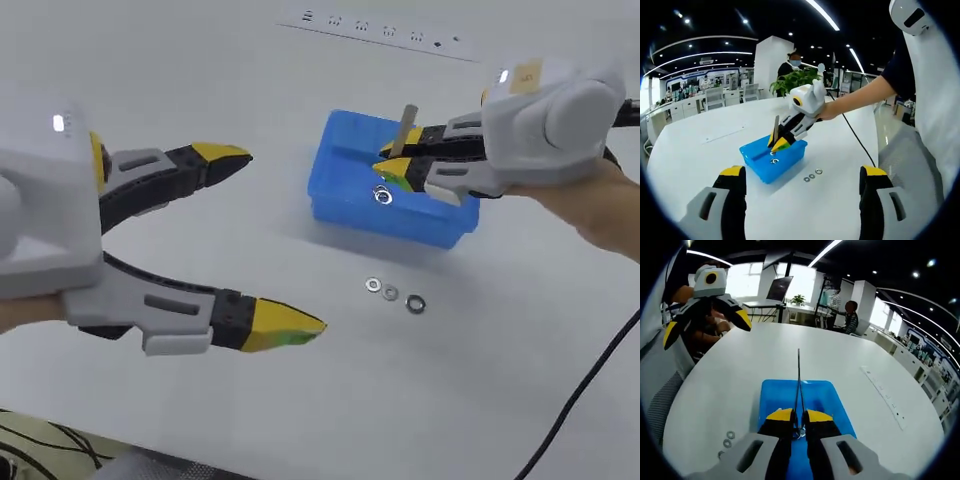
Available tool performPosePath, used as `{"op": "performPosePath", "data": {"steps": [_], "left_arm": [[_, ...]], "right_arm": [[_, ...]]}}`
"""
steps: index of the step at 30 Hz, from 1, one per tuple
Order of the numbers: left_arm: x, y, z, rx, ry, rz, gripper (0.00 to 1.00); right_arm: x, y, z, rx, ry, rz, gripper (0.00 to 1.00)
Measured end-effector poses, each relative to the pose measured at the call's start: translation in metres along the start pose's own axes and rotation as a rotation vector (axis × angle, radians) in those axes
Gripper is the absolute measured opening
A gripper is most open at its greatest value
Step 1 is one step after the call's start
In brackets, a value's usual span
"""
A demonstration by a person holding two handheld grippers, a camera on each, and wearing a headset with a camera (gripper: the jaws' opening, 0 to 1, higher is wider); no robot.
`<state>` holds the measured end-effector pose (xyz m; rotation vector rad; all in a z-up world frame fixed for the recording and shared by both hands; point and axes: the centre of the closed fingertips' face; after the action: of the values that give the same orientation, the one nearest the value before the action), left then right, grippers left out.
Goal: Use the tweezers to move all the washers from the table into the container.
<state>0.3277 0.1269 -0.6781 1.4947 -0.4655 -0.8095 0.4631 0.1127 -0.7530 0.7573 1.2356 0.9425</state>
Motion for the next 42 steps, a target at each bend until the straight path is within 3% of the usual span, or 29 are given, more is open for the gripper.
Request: {"op": "performPosePath", "data": {"steps": [10, 20, 22, 28, 32, 38, 40, 42], "left_arm": [[-0.004, -0.001, -0.002, -0.025, 0.019, 0.006, 0.99], [-0.007, -0.002, 0.002, -0.050, 0.017, 0.015, 0.99], [-0.009, 0.001, 0.001, -0.067, 0.026, 0.033, 0.99], [-0.015, 0.007, -0.008, -0.086, 0.061, 0.066, 0.99], [-0.011, 0.023, -0.019, -0.082, 0.076, 0.128, 0.99], [0.009, 0.037, -0.039, -0.077, 0.058, 0.160, 0.99], [0.021, 0.048, -0.045, -0.098, 0.038, 0.221, 0.99], [0.034, 0.048, -0.052, -0.120, 0.031, 0.221, 0.99]], "right_arm": [[0.000, -0.006, -0.001, 0.033, -0.008, -0.002, 0.09], [0.003, -0.006, -0.012, 0.056, 0.028, -0.002, 0.10], [0.005, -0.005, -0.013, 0.066, 0.033, 0.003, 0.10], [0.005, -0.001, -0.013, 0.033, 0.036, -0.001, 0.09], [0.003, 0.005, -0.012, 0.028, 0.031, -0.001, 0.08], [0.000, 0.011, -0.013, 0.015, 0.033, 0.001, 0.08], [0.000, 0.012, -0.013, 0.013, 0.030, -0.003, 0.08], [-0.001, 0.013, -0.013, 0.015, 0.028, -0.006, 0.08]]}}
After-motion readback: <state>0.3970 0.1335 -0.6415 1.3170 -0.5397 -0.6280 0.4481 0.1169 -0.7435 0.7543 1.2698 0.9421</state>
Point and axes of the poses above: the centre of the closed fingertips' face, and the gripper's own axes: x roughly forward along the fingers, z roughly to its right, y roughly out of its top, and after that the axes turned 8 degrees about z, right-handed
